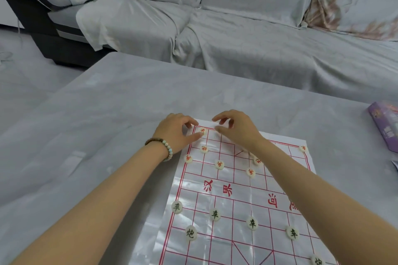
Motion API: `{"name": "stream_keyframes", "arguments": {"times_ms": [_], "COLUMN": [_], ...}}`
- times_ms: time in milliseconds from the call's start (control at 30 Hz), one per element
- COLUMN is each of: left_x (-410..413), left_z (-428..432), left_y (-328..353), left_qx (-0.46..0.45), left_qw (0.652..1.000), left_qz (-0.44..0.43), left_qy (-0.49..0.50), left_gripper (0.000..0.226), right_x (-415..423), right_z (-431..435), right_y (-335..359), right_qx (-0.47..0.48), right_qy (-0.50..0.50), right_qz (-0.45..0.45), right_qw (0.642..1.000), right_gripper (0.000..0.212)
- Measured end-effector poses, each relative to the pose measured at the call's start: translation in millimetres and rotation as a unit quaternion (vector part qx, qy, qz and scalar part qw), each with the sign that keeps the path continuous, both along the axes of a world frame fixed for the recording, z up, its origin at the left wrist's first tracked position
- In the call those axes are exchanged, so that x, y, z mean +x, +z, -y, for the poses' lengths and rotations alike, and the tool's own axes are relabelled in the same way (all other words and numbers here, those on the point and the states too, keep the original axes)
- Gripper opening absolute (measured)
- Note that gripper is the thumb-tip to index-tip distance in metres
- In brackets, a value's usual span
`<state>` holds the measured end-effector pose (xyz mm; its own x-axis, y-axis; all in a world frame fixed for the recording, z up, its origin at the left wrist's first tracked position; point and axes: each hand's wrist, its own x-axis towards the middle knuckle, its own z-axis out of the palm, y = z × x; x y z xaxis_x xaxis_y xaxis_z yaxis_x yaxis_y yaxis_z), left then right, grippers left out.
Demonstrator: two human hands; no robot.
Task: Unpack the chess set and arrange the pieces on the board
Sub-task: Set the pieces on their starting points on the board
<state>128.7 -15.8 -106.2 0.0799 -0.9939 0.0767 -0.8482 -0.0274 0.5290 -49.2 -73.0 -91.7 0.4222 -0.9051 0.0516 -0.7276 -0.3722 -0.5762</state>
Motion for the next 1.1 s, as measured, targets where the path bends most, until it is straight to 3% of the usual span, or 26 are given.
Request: {"name": "stream_keyframes", "arguments": {"times_ms": [300, 433, 667, 833, 1100], "left_x": [-8.5, -9.1, -9.1, -5.8, -1.6], "left_z": [15.0, 13.9, 15.7, 13.8, 14.2], "left_y": [-2.0, -3.5, -11.7, -12.1, -12.9], "left_qx": [0.003, 0.007, -0.008, -0.006, -0.004], "left_qw": [1.000, 1.000, 0.998, 0.998, 0.996], "left_qz": [0.020, 0.018, -0.019, -0.033, -0.064], "left_qy": [-0.002, 0.005, 0.062, 0.047, 0.066], "left_gripper": [0.026, 0.038, 0.027, 0.038, 0.028], "right_x": [-19.1, -17.7, -17.3, -18.9, -20.5], "right_z": [-2.4, -2.9, -5.2, -3.2, -0.4], "right_y": [-4.9, -7.0, -11.4, -13.3, -14.6], "right_qx": [0.002, -0.007, -0.041, -0.040, -0.033], "right_qy": [-0.024, -0.018, 0.028, 0.027, 0.031], "right_qz": [0.006, -0.007, -0.146, -0.138, -0.130], "right_qw": [1.000, 1.000, 0.988, 0.989, 0.991], "right_gripper": [0.019, 0.019, 0.027, 0.027, 0.028]}}
